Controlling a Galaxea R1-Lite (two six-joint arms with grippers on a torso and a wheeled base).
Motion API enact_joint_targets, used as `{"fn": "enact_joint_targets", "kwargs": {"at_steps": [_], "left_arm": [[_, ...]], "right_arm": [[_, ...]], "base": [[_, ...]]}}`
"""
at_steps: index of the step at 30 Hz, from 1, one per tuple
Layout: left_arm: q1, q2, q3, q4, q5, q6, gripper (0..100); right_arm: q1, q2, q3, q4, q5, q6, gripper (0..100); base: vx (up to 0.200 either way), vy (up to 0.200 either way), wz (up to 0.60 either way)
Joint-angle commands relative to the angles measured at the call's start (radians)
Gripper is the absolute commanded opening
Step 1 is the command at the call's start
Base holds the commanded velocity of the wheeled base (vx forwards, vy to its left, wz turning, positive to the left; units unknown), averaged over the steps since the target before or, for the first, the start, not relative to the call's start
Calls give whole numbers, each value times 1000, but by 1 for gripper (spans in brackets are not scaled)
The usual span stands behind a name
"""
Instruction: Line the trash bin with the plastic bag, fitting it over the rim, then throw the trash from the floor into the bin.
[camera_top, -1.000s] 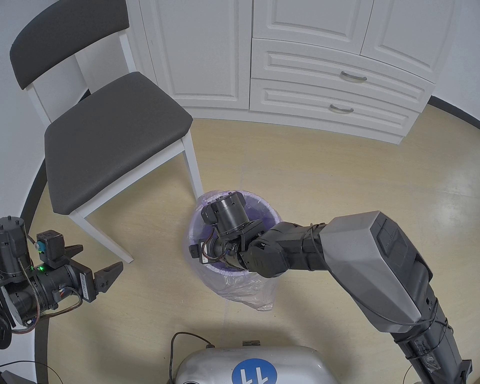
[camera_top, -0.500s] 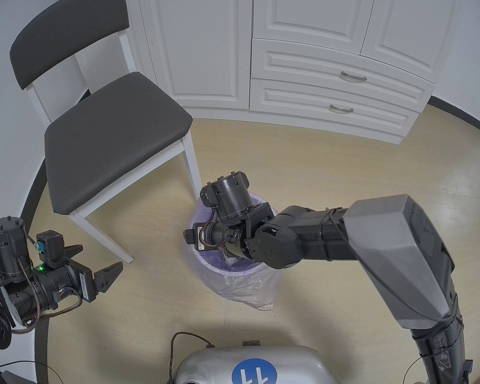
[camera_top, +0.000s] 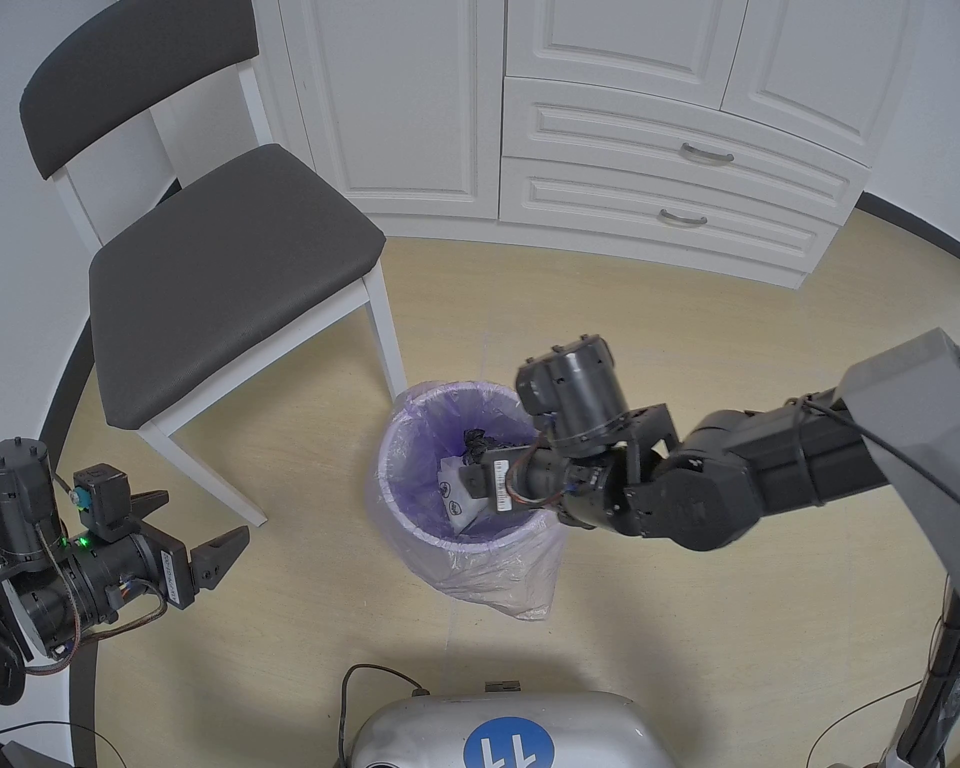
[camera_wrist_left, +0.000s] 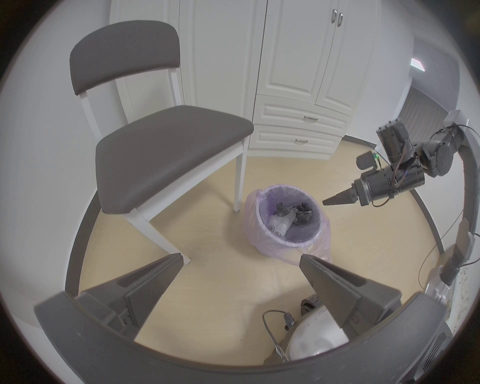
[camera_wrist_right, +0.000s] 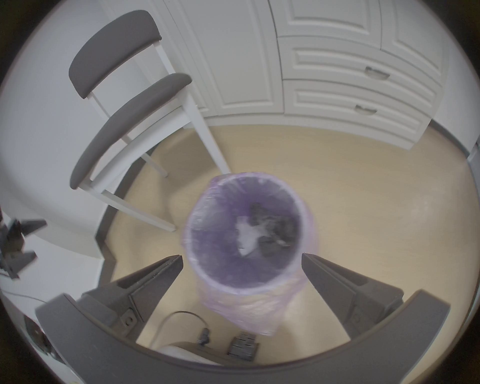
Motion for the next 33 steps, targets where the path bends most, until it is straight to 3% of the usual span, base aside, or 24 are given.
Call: {"fn": "enact_joint_targets", "kwargs": {"at_steps": [1, 9, 14, 15, 20, 26, 33], "left_arm": [[-19, -46, 49, -116, 2, 3, 100], [-16, -82, 71, -220, 6, -19, 100], [2, -115, 40, -220, 23, -21, 100], [4, -149, 49, -215, 40, -21, 100], [22, -200, 57, -201, 43, -21, 100], [122, -206, 55, -203, 42, -22, 100], [162, -275, 98, -203, 31, -21, 100]], "right_arm": [[-80, -211, 328, -228, -97, -161, 100], [-168, -351, 619, -496, -111, -284, 100], [-203, -423, 705, -510, -159, -304, 100], [-211, -466, 745, -511, -200, -310, 100], [-214, -580, 825, -510, -215, -314, 100], [-243, -736, 909, -510, -267, -327, 100], [-396, -969, 1021, -510, -271, -331, 100]], "base": [[0, 0, 0], [0, 0, 0], [0, 0, 0], [0, 0, 0], [0, 0, 0], [0, 0, 0], [0, 0, 0]]}}
